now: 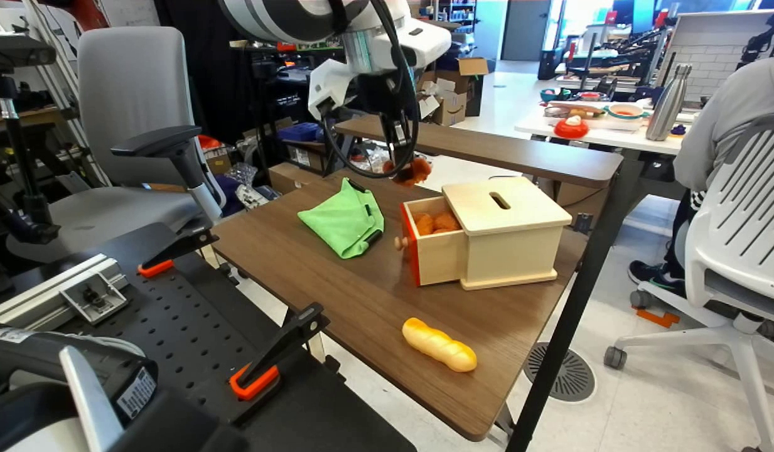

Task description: Open the drawer, pick up the toy and put it in the drawer

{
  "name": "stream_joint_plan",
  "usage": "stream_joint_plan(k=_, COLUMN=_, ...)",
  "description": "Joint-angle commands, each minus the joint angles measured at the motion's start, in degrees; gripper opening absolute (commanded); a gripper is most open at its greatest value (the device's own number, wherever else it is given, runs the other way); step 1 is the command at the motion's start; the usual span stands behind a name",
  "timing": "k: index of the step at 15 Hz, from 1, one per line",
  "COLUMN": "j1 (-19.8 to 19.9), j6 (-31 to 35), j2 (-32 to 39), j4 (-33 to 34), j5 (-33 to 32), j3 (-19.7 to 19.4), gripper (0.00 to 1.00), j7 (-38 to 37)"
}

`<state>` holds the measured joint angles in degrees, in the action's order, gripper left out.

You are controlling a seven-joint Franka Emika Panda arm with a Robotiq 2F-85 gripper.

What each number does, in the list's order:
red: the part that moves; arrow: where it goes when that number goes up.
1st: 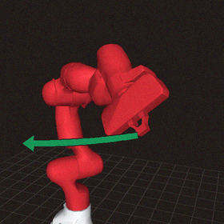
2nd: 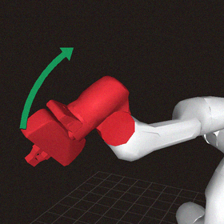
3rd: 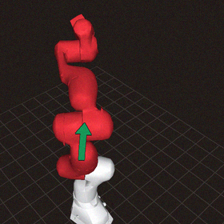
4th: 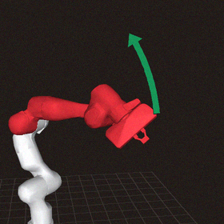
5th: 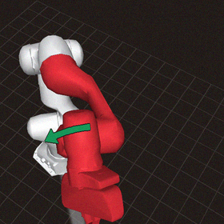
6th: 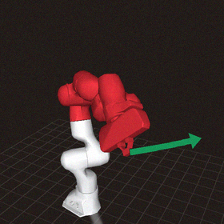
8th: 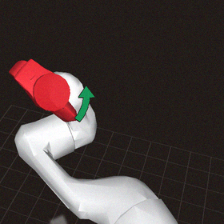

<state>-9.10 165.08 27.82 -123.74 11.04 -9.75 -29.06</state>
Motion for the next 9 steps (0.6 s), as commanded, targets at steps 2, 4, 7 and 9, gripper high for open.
stream_joint_plan(k=2, j1=5.87, j6=3.13, j2=-5.15, j4=-4.44, j5=6.66, j3=2.5, gripper=0.03, j7=-0.76)
stream_joint_plan(k=4, j1=7.27, j6=2.89, j2=-4.42, j4=-3.83, j5=8.57, j3=2.31, gripper=0.03, j7=-1.63)
stream_joint_plan(k=7, j1=8.21, j6=1.99, j2=-2.41, j4=-2.75, j5=9.41, j3=1.49, gripper=0.03, j7=-2.95)
stream_joint_plan(k=9, j1=8.03, j6=2.0, j2=-1.3, j4=-2.92, j5=8.74, j3=1.17, gripper=0.03, j7=-3.87)
